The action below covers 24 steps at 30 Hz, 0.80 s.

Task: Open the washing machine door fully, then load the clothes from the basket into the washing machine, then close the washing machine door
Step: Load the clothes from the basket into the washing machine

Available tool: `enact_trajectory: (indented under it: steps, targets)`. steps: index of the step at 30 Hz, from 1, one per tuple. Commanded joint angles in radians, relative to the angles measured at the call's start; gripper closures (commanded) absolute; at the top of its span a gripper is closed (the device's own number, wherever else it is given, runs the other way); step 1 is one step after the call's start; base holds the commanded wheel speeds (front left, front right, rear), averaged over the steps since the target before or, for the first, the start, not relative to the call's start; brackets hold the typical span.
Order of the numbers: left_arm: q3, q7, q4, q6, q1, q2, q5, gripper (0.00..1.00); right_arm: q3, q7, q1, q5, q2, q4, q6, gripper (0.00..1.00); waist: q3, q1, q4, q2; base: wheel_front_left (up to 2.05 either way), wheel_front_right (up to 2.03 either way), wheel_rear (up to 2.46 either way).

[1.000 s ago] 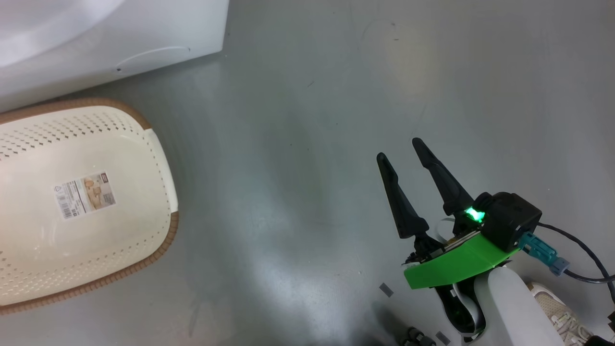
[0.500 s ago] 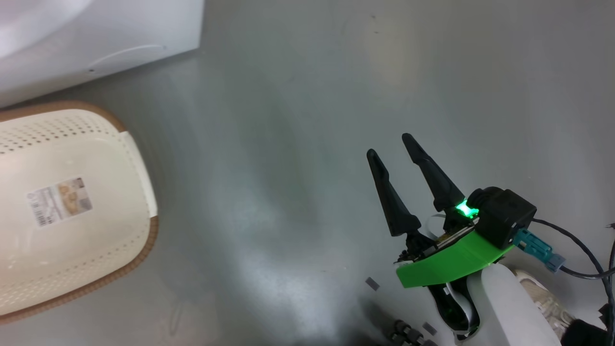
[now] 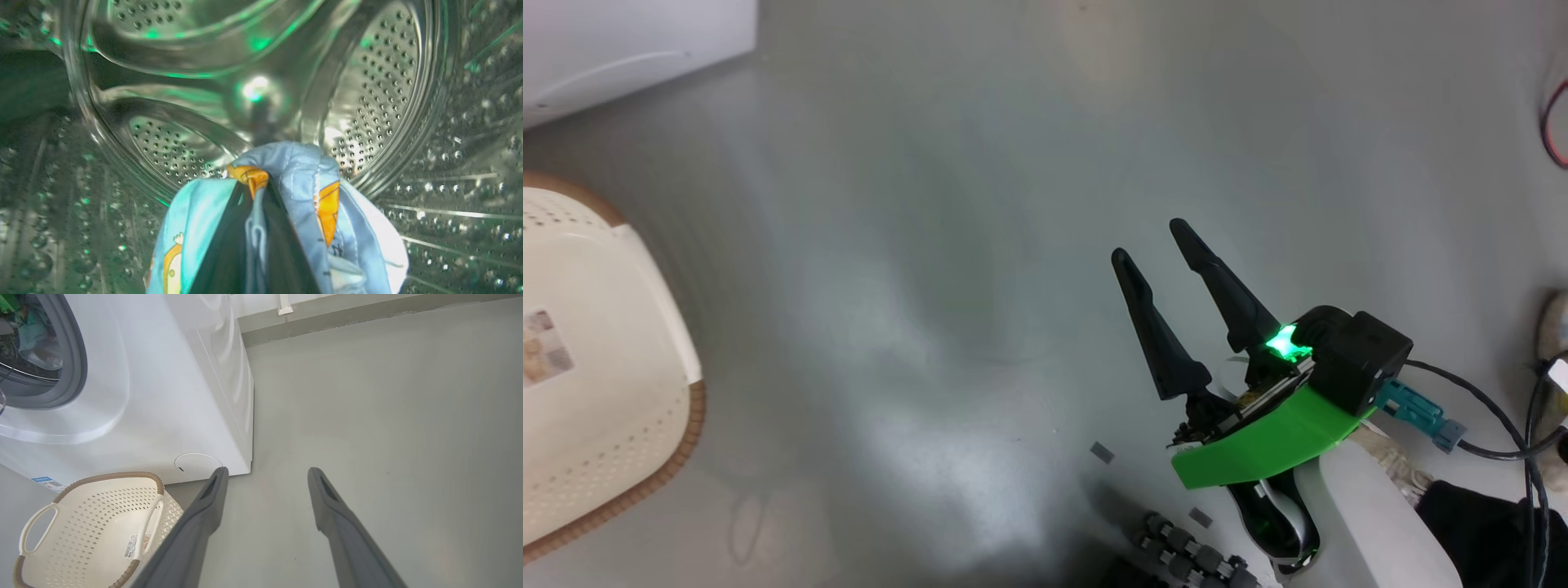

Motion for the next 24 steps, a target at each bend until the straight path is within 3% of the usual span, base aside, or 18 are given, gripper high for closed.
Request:
enact_trajectory:
  steps: [1, 13, 14, 15, 16, 24]
  targets:
    - [0.010, -0.003, -0.010, -0.008, -0.015, 0.042, 0.006, 1.00, 0.019, -0.006, 0.011, 0.009, 0.000, -0.022, 0.002, 0.00, 0.025, -0.0001, -0.022, 0.0000, 0.00, 0.00, 0.00]
    - [-0.014, -0.045, 0.126, -0.063, -0.092, 0.009, -0.003, 1.00, 0.022, -0.006, -0.002, 0.018, 0.000, -0.020, 0.002, 0.00, 0.057, -0.0001, -0.012, 0.0000, 0.00, 0.00, 0.00]
    - [-0.018, -0.034, 0.137, -0.072, -0.099, 0.003, -0.006, 0.82, 0.022, -0.006, -0.004, 0.017, 0.000, -0.020, 0.002, 0.00, 0.057, -0.0001, -0.008, 0.0000, 0.00, 0.00, 0.00]
    - [-0.021, -0.029, 0.146, -0.076, -0.107, -0.003, -0.007, 0.55, 0.022, -0.006, -0.005, 0.016, 0.000, -0.019, 0.002, 0.00, 0.057, -0.0001, -0.005, 0.0000, 0.00, 0.00, 0.00]
    - [-0.022, -0.026, 0.154, -0.077, -0.115, -0.009, -0.009, 0.00, 0.021, -0.006, -0.007, 0.014, 0.000, -0.019, 0.002, 0.00, 0.056, -0.0001, -0.001, 0.0000, 0.00, 0.00, 0.00]
    - [-0.041, -0.035, 0.196, -0.105, -0.127, -0.054, -0.026, 0.00, 0.002, -0.006, -0.005, -0.005, 0.000, -0.016, 0.002, 0.00, 0.027, -0.0001, 0.043, 0.0000, 0.00, 0.00, 0.00]
